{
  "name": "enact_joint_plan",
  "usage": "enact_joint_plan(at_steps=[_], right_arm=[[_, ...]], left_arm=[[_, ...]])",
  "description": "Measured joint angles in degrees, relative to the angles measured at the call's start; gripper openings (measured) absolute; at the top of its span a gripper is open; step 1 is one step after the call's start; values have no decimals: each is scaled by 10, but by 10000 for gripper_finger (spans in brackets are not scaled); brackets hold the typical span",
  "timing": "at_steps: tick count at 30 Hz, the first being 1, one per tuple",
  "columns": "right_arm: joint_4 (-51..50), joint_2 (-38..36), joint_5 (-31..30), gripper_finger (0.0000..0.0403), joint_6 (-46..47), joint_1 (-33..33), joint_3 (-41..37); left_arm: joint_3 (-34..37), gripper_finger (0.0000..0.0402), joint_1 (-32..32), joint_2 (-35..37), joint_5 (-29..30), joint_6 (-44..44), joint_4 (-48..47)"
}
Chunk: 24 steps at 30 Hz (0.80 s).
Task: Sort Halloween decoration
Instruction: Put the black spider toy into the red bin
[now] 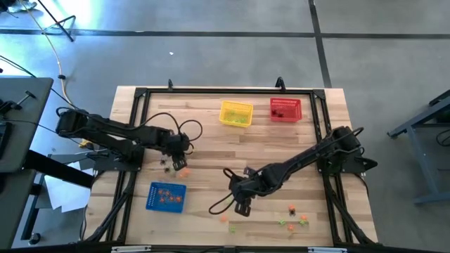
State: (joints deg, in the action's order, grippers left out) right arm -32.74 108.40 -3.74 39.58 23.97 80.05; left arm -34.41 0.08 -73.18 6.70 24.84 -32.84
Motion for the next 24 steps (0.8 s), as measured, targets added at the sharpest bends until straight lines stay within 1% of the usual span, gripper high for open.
enact_joint_plan(at_steps=[3, 11, 14, 18, 21, 24], right_arm=[[0, 0, 2, 133, -9, 0, 0], [-5, 0, 2, 133, -11, 0, 0], [-5, 0, 2, 133, -12, 0, 0], [-5, 0, 2, 133, -13, 0, 0], [-4, 0, 2, 133, -13, 0, 0], [-4, 0, 1, 133, -15, 0, 0]], left_arm=[[0, 99, 0, -20, -13, 0, 9], [-6, 99, 1, -116, -19, -16, 29], [-8, 99, 2, -127, -18, -19, 38], [-6, 98, 2, -125, -9, -8, 40], [-4, 80, 2, -121, -12, 14, 35], [-4, 29, 2, -120, -23, 28, 36]])
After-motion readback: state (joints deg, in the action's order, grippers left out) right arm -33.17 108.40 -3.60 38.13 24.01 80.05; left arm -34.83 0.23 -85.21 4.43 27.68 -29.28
